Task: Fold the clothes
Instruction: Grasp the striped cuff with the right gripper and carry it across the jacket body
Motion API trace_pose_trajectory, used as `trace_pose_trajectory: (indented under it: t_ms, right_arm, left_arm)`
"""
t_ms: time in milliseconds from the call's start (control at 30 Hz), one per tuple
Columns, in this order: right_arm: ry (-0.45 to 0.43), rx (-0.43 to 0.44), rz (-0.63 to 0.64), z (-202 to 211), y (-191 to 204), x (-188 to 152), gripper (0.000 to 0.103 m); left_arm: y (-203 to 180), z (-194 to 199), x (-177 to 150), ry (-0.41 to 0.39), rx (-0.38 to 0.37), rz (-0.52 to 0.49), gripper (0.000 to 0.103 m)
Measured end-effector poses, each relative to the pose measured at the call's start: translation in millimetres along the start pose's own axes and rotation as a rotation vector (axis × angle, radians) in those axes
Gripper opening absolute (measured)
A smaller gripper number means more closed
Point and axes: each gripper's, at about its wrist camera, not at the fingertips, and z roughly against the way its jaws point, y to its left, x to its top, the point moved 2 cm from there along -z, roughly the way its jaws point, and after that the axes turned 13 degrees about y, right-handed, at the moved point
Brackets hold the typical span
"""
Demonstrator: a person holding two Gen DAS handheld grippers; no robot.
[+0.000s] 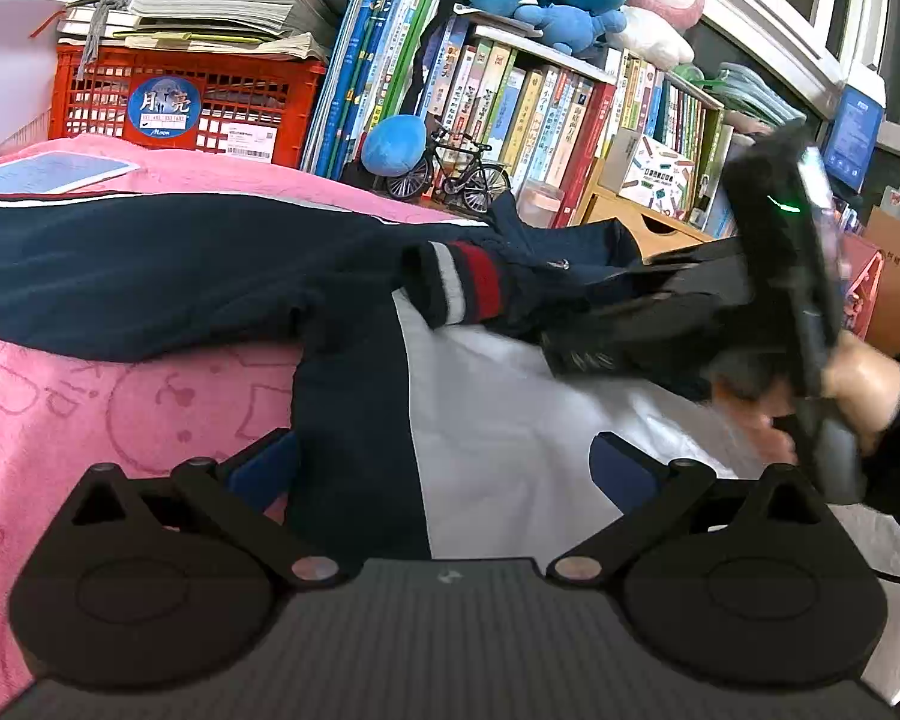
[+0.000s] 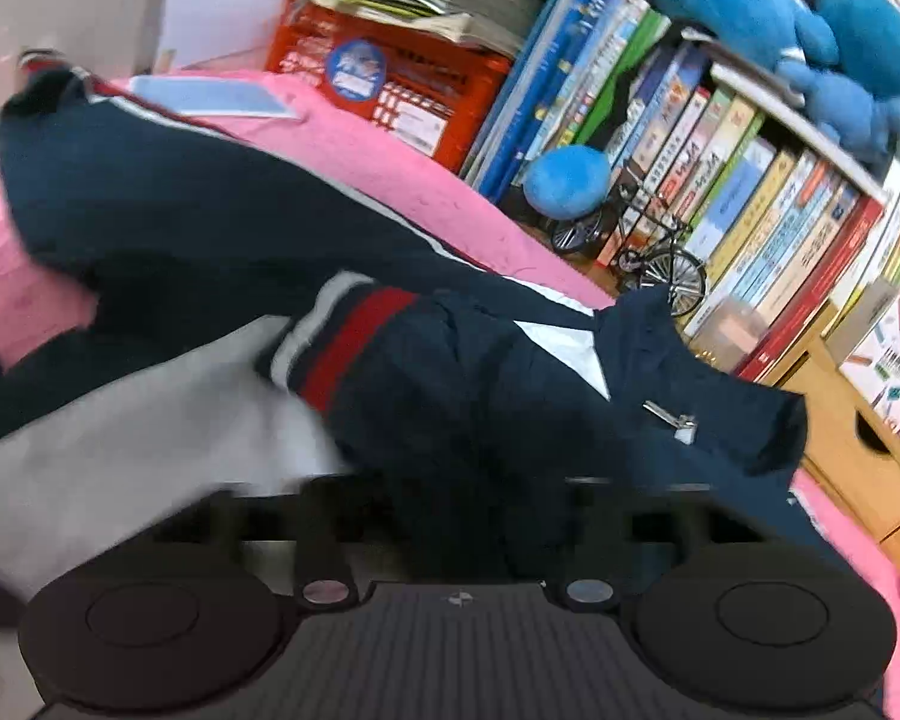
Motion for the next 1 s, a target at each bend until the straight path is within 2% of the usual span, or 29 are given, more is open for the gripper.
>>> trace_pose_trajectory:
  t_ms: [33,133,200,233,267,333,367,400,433,500,533,600,667,733,800,900,1000]
  right_arm:
    - [0.0,0.009,0.021,5,0,-1,0.089]
    - [0.001,0.035,0.084,17,2,-4,0.089]
    - [0.03,0.04,0.099,2,10,8,0.088]
    - [0.045,0.042,0.107,-6,15,13,0.079]
    - [0.06,0.045,0.115,-13,19,19,0.057]
    - [0.089,0.049,0.13,-29,28,30,0.035]
    - [0.104,0.052,0.132,-37,32,35,0.032]
    - [0.119,0.056,0.086,-49,30,36,0.032]
    - [0.097,0.083,0.009,-55,24,38,0.031]
    - [0.112,0.153,-0.157,-68,8,48,0.031]
    - [0.109,0.162,-0.196,-73,3,52,0.031]
    - [0.102,0.162,-0.229,-78,1,57,0.032]
    - [0.092,0.171,-0.213,-75,3,59,0.038]
    - [0.051,0.258,-0.251,-64,-5,54,0.045]
    - [-0.008,0.344,-0.326,-45,-19,45,0.047]
    - [-0.029,0.288,-0.41,-23,-46,25,0.047]
    - [0.034,0.111,-0.418,-18,-68,2,0.047]
  left_arm:
    - [1,0,0,-0.002,-0.005,0.004,0.103]
    - [3,1,0,-0.008,-0.014,0.013,0.103]
    - [4,1,0,-0.01,-0.019,0.017,0.103]
    - [4,1,0,-0.01,-0.02,0.017,0.103]
    - [4,1,0,-0.011,-0.024,0.018,0.103]
    - [6,2,0,-0.015,-0.036,0.025,0.103]
    - [7,2,0,-0.017,-0.043,0.029,0.103]
    - [8,3,0,-0.019,-0.049,0.033,0.103]
    - [9,3,-1,-0.022,-0.055,0.037,0.103]
    - [9,3,0,-0.023,-0.06,0.04,0.103]
    - [9,3,0,-0.023,-0.061,0.04,0.103]
    - [9,3,0,-0.022,-0.061,0.039,0.103]
    - [9,3,0,-0.023,-0.064,0.041,0.103]
    - [10,3,0,-0.025,-0.068,0.043,0.103]
    - [10,3,0,-0.024,-0.066,0.042,0.103]
    - [9,3,1,-0.021,-0.058,0.037,0.103]
    - [8,2,1,-0.019,-0.051,0.033,0.103]
